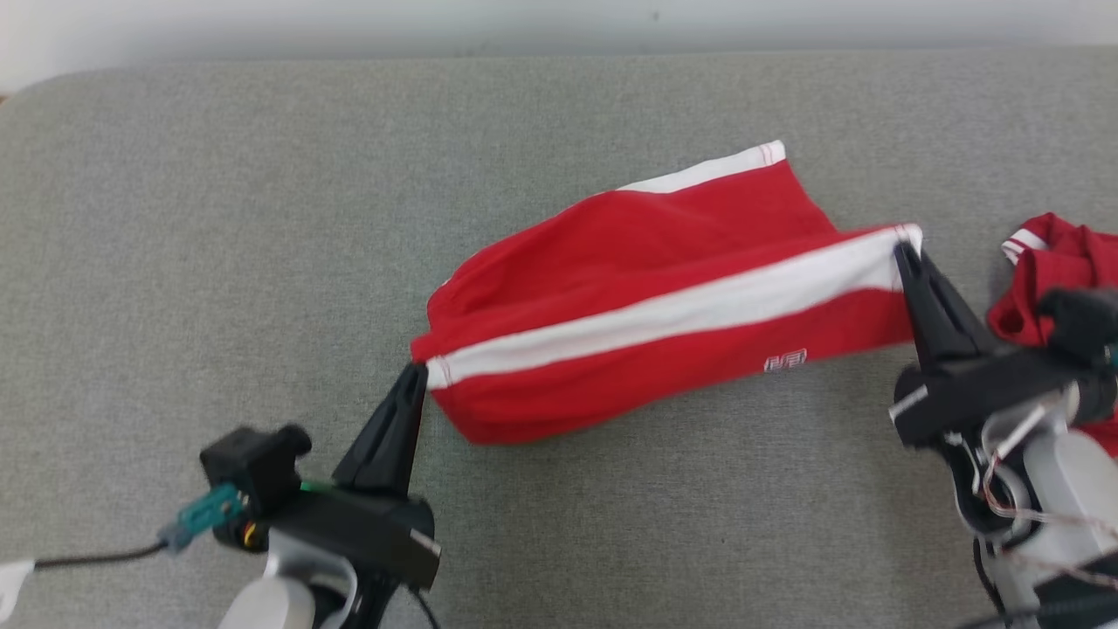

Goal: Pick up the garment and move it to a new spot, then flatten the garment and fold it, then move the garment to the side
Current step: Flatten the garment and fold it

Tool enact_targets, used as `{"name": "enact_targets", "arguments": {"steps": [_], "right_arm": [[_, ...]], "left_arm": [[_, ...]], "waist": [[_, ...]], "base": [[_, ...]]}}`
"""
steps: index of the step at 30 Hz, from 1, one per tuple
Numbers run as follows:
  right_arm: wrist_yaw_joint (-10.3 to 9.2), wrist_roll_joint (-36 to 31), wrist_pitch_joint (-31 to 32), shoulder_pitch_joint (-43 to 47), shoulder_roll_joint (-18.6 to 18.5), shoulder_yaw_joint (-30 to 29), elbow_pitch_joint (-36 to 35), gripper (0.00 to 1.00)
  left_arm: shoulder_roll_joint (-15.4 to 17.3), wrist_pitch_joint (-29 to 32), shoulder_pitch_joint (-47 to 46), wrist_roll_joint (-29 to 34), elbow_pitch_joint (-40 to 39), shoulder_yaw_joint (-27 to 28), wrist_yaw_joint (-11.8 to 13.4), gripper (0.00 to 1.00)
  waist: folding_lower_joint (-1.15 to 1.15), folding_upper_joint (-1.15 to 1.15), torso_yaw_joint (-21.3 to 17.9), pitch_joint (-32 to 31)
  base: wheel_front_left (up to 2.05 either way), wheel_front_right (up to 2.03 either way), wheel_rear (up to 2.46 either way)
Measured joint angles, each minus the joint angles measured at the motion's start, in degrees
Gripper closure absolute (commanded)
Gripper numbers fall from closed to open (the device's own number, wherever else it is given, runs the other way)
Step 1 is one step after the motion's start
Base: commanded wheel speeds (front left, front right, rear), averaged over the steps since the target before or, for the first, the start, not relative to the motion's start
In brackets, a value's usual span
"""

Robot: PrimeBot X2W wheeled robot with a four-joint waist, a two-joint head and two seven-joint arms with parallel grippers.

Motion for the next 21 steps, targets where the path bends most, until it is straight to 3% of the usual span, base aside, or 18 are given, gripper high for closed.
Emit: {"name": "enact_targets", "arguments": {"steps": [9,21], "right_arm": [[-0.01,4.1,0.41,-16.72,-2.11,7.53,15.26,1.0],[-0.01,11.09,-0.09,-30.83,-3.39,16.51,30.47,1.0]], "left_arm": [[-2.6,-1.99,-12.23,-2.31,12.15,-1.1,1.01,1.0],[-3.14,-8.1,-24.13,-8.54,25.53,-5.89,0.0,1.0]], "waist": [[0.0,0.01,2.38,3.36],[0.01,0.01,5.83,8.29]], "base": [[0.0,0.0,0.0],[0.0,0.0,0.0]]}}
